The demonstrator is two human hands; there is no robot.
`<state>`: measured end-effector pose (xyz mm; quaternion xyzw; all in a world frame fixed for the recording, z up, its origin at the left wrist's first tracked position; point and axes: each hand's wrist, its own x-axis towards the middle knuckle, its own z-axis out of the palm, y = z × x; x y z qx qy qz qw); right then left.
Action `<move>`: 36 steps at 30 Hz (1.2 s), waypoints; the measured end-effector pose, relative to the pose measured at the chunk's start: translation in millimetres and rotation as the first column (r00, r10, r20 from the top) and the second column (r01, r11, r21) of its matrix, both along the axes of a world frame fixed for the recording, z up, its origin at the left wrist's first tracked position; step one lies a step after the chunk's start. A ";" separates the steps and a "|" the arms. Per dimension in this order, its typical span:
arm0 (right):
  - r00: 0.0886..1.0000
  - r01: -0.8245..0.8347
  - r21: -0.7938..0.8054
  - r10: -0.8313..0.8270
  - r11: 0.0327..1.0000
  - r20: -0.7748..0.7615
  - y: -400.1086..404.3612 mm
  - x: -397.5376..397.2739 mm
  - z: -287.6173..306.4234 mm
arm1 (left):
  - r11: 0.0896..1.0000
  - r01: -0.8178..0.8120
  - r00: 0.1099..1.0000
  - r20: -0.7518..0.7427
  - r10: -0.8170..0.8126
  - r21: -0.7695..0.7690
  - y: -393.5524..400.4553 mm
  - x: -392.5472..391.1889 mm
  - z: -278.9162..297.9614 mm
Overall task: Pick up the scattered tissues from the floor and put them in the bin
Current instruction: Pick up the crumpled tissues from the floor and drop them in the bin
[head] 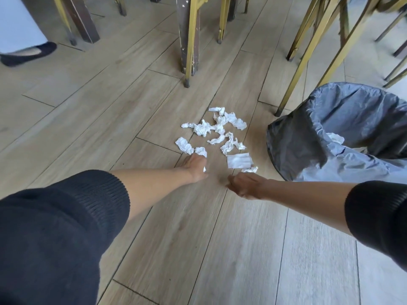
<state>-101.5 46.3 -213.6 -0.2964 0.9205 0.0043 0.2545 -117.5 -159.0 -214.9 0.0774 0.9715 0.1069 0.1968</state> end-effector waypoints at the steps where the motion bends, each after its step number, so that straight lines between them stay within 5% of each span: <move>1: 1.000 0.014 -0.001 -0.014 1.000 0.000 5.1 -2.8 3.7 | 1.000 0.016 1.000 -0.017 -0.016 -0.008 -0.5 -0.7 0.4; 6: 0.986 0.137 0.113 -0.125 0.984 -0.111 31.1 -20.9 15.8 | 0.998 0.065 0.997 -0.031 -0.065 0.014 -1.1 -4.2 0.0; 13: 0.887 0.450 0.047 -0.440 0.892 -0.141 47.6 -20.3 5.2 | 0.994 0.110 0.993 -0.031 -0.110 -0.007 2.2 1.1 8.5; 23: 0.978 0.209 0.137 -0.209 0.968 -0.012 39.0 -34.7 -15.2 | 0.992 -0.012 0.996 -0.094 0.000 -0.128 -33.6 -2.5 5.9; 28: 0.993 0.119 0.141 -0.117 0.983 -0.025 40.5 -33.2 -15.2 | 0.997 -0.051 0.980 -0.195 0.038 -0.062 -36.1 -3.0 -0.2; 33: 0.984 0.173 -0.018 -0.174 0.985 -0.046 47.4 -35.4 -7.1 | 1.000 -0.030 0.978 -0.204 0.031 0.007 -22.1 -12.0 -10.6; 36: 0.973 0.221 0.042 -0.223 0.974 0.056 51.4 -35.6 -7.6 | 0.997 -0.066 0.989 -0.132 0.070 0.030 -14.4 -19.0 -22.8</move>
